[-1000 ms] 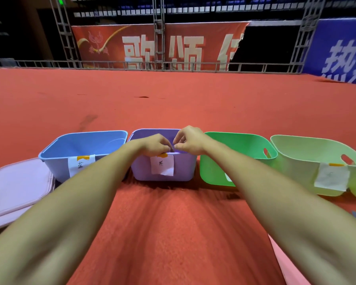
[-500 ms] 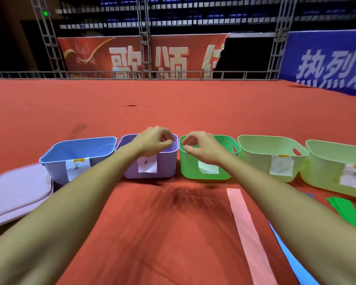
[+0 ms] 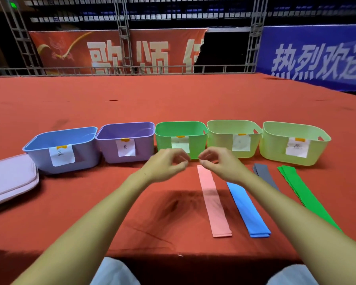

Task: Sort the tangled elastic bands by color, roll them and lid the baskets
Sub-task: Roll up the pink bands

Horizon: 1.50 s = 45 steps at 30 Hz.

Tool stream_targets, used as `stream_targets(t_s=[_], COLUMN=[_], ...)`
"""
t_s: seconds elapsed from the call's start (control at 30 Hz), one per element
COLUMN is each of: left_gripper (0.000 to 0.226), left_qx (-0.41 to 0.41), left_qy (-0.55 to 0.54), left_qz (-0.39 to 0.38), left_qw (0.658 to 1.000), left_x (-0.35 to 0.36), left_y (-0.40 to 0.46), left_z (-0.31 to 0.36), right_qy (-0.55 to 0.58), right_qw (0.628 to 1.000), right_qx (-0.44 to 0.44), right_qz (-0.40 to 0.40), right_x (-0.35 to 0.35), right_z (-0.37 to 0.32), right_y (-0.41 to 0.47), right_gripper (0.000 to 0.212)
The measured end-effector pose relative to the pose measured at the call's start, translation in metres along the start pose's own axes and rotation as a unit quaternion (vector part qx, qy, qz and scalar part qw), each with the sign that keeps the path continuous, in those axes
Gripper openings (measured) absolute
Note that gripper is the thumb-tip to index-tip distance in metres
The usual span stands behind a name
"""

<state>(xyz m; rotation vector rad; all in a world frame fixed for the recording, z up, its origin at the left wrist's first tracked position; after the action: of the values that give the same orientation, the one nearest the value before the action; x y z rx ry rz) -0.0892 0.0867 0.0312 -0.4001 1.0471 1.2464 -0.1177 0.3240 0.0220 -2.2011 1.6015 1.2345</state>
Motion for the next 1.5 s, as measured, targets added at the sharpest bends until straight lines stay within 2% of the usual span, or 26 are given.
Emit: stream_targets(t_s=[0.17, 0.5, 0.67, 0.83, 1.07, 1.23, 1.33, 1.5], left_gripper=[0.03, 0.014, 0.014, 0.012, 0.014, 0.006, 0.02, 0.022], left_qx=[0.041, 0.04, 0.052, 0.069, 0.082, 0.093, 0.095, 0.092], left_qy=[-0.045, -0.129, -0.075, -0.058, -0.111, -0.113, -0.106, -0.091], left_qz=[-0.033, -0.036, -0.01, -0.035, -0.049, -0.077, -0.083, -0.05], left_qw=[0.998, 0.99, 0.996, 0.995, 0.989, 0.986, 0.986, 0.99], left_x=[0.053, 0.13, 0.153, 0.152, 0.145, 0.141, 0.14, 0.14], left_y=[-0.017, -0.044, -0.06, -0.059, -0.07, -0.082, -0.082, -0.08], left_z=[0.02, 0.027, 0.022, 0.025, 0.026, 0.028, 0.029, 0.025], right_qy=[0.02, 0.047, -0.001, -0.074, -0.139, -0.169, -0.161, -0.157], right_qw=[0.999, 0.995, 0.988, 0.98, 0.979, 0.978, 0.98, 0.978], right_qx=[0.016, 0.057, 0.045, -0.006, -0.033, -0.055, -0.041, -0.02], right_qz=[-0.02, -0.07, -0.148, -0.185, -0.144, -0.105, -0.111, -0.136], right_x=[0.007, 0.01, 0.015, 0.017, 0.022, 0.027, 0.028, 0.031], right_z=[0.028, 0.049, 0.051, 0.053, 0.048, 0.042, 0.043, 0.047], right_y=[-0.038, -0.109, -0.141, -0.149, -0.153, -0.157, -0.154, -0.151], right_gripper=[0.014, 0.013, 0.021, 0.037, 0.022, 0.016, 0.016, 0.021])
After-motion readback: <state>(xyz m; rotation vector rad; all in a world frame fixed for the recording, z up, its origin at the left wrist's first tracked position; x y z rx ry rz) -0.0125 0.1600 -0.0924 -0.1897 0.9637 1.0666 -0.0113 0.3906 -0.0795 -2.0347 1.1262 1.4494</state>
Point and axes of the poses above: each hand's wrist, its own y-axis towards the middle knuckle, its own x-axis out of the palm, z = x × y, the point moved 2 cm from there along y, towards the middle knuckle, and after that the axes turned 2 degrees about -z, right-handed, at the moved point
